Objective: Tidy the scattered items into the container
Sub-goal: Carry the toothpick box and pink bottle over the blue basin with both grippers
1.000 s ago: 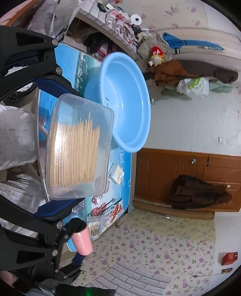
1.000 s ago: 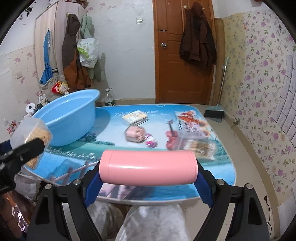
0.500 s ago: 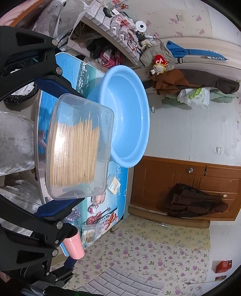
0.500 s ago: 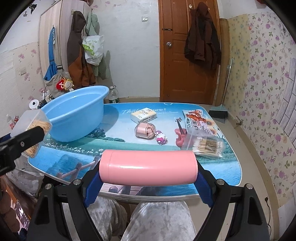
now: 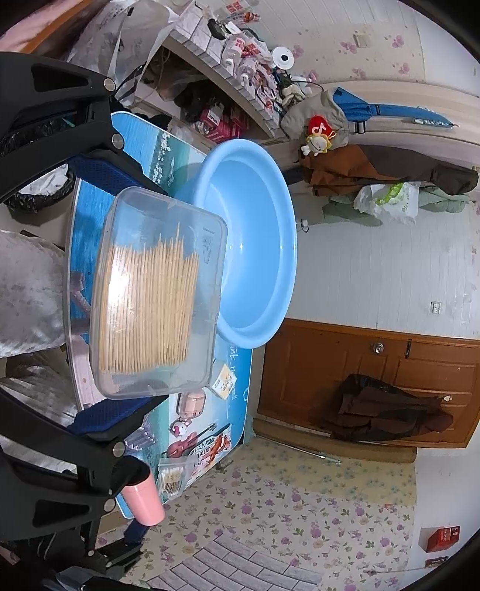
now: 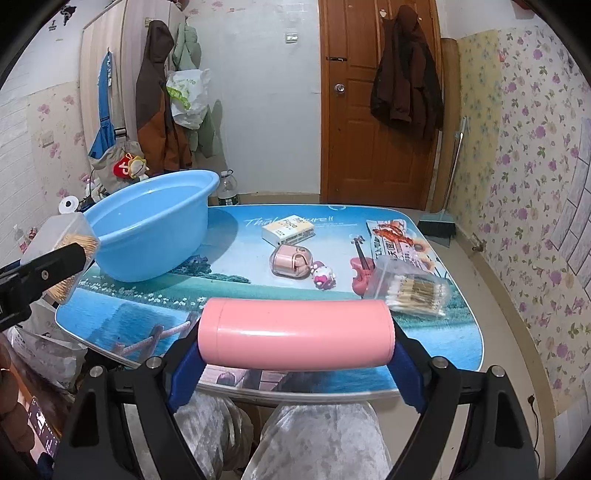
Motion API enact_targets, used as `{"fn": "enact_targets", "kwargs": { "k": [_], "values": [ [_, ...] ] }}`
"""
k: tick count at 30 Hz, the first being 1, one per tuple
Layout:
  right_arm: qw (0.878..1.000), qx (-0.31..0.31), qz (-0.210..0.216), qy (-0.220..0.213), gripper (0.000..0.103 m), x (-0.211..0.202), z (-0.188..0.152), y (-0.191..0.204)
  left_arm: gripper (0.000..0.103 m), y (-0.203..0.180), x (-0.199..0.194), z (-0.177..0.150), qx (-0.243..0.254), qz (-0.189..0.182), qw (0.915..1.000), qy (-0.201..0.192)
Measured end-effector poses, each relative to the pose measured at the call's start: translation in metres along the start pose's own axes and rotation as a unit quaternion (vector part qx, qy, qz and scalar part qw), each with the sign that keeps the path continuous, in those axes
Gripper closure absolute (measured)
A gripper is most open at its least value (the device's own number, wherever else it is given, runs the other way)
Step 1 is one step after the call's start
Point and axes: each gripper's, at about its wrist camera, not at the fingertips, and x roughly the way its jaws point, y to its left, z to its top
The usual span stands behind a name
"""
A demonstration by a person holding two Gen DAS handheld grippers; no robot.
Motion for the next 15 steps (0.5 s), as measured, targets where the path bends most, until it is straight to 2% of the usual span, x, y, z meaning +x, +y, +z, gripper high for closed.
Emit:
{"fn": "enact_targets", "kwargs": {
  "k": [7,11,15],
  "values": [
    [0.999,-0.023,0.011,-0.031,0.015,-0.006,0.031,0.013,0.010,0.019,-0.009,0.026,-0.012,0.007,0.9996,-0.025],
    [0.998,-0.041,0.025,-0.045,0.015,-0.006,0.048,0.027,0.009,0.035,-0.008,0.042,-0.015,0.026,0.9988,-0.040],
    [0.996,-0.055,0.039,-0.051,0.015,0.003,0.065,0.041,0.010,0.054,-0.002,0.058,-0.026,0.032,0.9984,-0.040]
  ]
}}
